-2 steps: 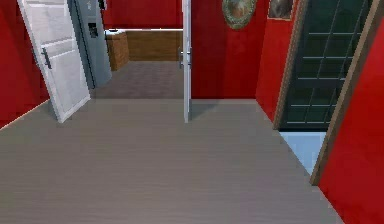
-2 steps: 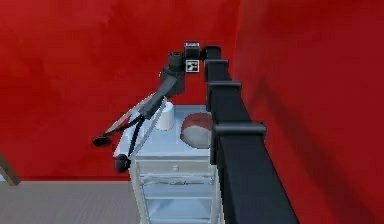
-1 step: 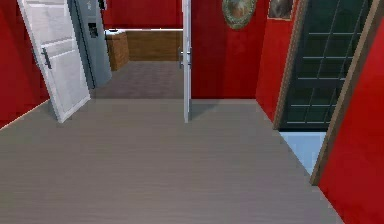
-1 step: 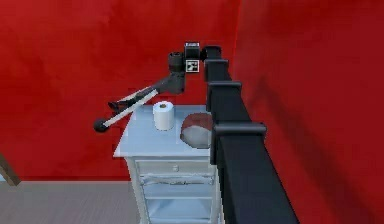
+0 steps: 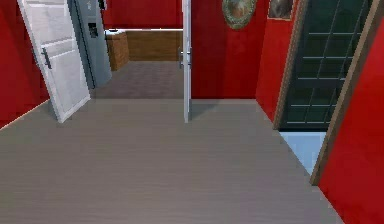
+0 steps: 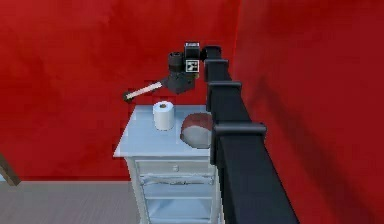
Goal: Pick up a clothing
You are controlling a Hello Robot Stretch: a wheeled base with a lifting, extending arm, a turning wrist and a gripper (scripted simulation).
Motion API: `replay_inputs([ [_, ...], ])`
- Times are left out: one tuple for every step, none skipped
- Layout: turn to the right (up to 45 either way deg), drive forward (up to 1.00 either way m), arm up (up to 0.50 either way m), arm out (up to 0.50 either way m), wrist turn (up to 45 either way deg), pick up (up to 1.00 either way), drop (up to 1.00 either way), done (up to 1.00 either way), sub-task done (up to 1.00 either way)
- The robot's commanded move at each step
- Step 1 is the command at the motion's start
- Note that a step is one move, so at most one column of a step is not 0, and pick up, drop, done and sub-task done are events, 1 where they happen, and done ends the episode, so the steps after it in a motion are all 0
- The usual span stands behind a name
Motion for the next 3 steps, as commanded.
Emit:
replay_inputs([
  [0.0, 0.0, 0.0, 0.0, 45.0, 0.0, 0.0, 0.0, 0.0],
  [0.0, 0.0, 0.0, 0.0, 12.0, 0.0, 0.0, 0.0, 0.0],
  [0.0, 0.0, -0.28, 0.0, 0.0, 0.0, 0.0, 0.0, 0.0],
])
